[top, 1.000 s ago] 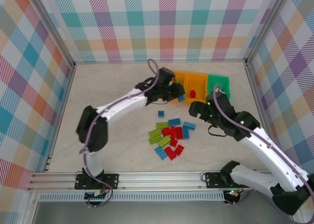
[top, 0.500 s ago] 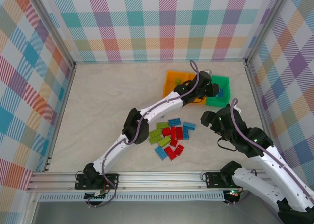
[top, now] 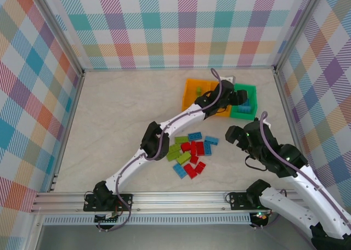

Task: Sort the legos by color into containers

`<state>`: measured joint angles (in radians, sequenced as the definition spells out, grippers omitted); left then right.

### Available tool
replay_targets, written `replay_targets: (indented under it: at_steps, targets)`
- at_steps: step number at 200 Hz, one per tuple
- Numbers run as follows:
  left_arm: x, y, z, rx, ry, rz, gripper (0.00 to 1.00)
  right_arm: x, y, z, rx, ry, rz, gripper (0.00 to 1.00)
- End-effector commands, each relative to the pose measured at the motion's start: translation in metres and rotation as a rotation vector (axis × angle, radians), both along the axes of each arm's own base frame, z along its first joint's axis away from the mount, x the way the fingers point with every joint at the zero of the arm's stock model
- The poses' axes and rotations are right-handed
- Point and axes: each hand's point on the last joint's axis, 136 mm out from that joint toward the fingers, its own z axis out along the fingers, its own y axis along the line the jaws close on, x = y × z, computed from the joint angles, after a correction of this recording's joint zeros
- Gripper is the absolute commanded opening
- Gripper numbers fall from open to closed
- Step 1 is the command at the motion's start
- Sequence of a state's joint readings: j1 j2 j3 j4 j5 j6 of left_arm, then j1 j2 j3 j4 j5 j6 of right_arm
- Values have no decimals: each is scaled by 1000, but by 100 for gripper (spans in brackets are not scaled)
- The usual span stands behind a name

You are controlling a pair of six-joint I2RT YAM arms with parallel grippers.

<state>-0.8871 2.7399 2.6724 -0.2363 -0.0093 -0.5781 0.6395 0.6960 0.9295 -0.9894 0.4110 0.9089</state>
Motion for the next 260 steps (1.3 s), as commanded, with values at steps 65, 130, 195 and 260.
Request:
replay_targets:
  at_steps: [65, 130, 195, 260]
  targets:
    - [-145, 174, 216, -81, -454, -232, 72, 19, 31, -17, -75, 97, 142, 97]
    - [-271, 334, 163, 494, -734, -377, 83, 33, 138, -88, -52, 381, 388, 84]
    - [-325, 413, 89, 794, -825, -491, 100, 51, 170, -143, -167, 500, 315, 50]
    - [-319, 398, 81, 748, -863, -493, 100, 34, 173, -169, -207, 584, 318, 37]
